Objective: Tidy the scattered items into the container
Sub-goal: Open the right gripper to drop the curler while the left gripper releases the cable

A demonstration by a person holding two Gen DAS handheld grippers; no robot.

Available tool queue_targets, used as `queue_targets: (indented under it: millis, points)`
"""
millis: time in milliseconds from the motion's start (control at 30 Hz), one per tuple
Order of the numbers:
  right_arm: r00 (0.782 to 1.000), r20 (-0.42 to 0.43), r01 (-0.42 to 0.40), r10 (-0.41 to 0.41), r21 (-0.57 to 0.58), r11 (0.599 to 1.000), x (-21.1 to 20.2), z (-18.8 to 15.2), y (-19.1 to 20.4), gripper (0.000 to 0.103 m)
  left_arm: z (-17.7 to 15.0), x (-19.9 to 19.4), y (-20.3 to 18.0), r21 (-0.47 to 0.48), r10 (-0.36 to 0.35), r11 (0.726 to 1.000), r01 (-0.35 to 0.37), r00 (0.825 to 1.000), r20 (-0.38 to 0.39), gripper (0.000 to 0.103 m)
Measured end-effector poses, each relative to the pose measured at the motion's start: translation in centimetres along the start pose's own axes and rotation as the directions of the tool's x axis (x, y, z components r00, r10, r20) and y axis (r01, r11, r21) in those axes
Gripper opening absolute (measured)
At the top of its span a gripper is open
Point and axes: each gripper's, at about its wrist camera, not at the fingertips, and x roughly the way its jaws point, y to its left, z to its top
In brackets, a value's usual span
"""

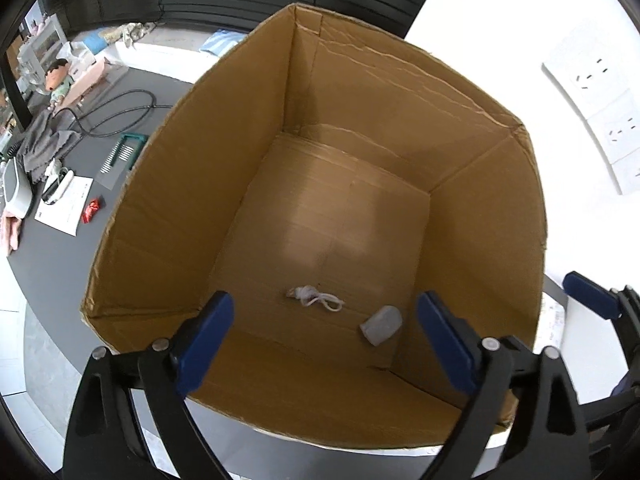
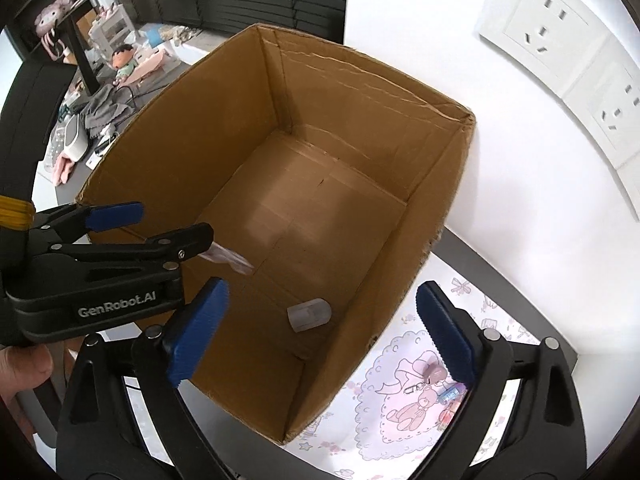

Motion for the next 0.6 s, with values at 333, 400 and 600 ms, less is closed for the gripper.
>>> queue_targets:
  millis: [333, 400, 600]
  points:
    - [0.999, 0.044, -0.017, 0.014, 0.052, 0.998, -1.7, -1.1, -1.5, 0.103, -0.3, -1.8, -1.4, 0.009, -0.003, 1.0, 0.002, 0.997, 0.075, 0.103]
    - [0.998, 0.053, -0.033, 0.029, 0.073, 0.997, -2.1, -1.5, -2.0, 0.103, -0.5, -2.2, -1.8, 0.018, 0.015, 1.0, -0.017, 0.996, 0.093, 0.103]
    - [0.996, 0.082, -0.034, 0.025, 0.101, 0.994, -3.3, -2.4, -3.3, 0.103, -1.0, -3.0, -2.7, 0.013, 0.009, 1.0, -0.011, 0.994, 0.111, 0.103]
